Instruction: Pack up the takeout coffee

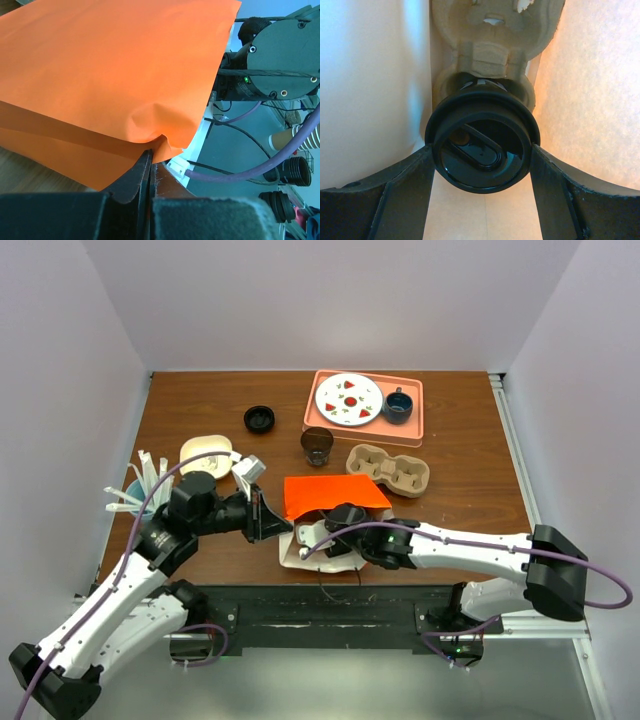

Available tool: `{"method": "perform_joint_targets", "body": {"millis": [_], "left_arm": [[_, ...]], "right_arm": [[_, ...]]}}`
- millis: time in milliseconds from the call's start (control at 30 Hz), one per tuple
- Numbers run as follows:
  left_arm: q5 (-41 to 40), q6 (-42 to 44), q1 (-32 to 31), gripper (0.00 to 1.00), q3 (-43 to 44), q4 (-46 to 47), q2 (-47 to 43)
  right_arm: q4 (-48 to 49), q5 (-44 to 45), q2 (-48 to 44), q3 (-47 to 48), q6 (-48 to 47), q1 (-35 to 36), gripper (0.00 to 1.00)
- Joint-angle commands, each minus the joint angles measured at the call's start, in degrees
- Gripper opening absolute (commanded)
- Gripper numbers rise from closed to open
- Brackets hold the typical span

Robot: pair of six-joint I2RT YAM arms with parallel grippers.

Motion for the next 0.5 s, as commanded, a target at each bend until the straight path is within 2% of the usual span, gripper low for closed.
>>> {"method": "perform_joint_targets", "body": {"millis": [0, 67, 467], "left_arm": [[-0.85, -0.06, -0.32, 0.03, 5.00, -0.76, 1.54], [-2.08, 0.12, -0.32, 0.03, 5.97, -1.55, 2.24], [-3.85, 0.47, -0.40, 0.09, 9.14, -3.32, 4.70]], "right_arm": [[-4.31, -1.45, -1.41, 2.64, 0.08, -0.80, 0.74], [-5.45, -1.45, -1.50, 3.61, 0.34, -0.80, 0.80], [-10.55, -4.26, -3.79, 7.83, 1.40, -0.80, 0.98]]}}
